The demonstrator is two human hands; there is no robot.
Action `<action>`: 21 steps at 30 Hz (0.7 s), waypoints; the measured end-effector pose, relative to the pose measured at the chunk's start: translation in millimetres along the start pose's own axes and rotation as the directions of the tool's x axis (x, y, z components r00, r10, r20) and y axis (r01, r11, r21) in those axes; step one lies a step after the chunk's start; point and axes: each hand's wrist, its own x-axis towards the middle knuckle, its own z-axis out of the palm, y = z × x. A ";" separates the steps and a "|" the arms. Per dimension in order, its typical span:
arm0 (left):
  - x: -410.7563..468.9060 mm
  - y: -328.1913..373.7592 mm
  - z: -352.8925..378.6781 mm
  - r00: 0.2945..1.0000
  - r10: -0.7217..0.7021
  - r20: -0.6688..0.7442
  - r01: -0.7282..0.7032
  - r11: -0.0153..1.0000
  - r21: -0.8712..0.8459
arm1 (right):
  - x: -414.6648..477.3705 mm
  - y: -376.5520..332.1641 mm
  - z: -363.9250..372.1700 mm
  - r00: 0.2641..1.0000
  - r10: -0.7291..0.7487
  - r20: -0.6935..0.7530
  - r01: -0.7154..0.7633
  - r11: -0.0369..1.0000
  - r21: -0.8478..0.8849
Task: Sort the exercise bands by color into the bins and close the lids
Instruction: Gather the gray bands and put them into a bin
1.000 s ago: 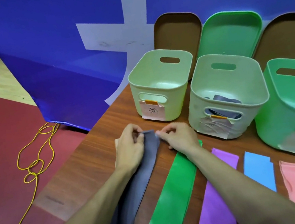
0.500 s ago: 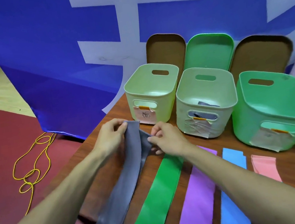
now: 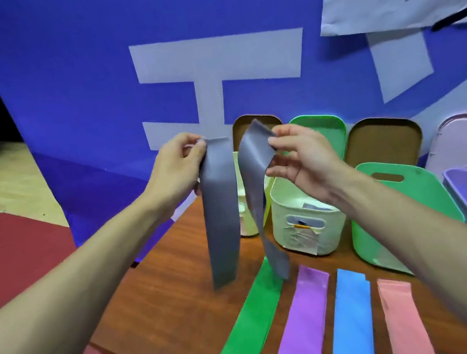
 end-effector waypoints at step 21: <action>67.5 -37.7 154.3 0.937 -0.161 0.310 0.132 0.985 0.114 | 68.7 16.9 -127.9 0.958 0.062 -0.279 -0.195 0.854 -0.482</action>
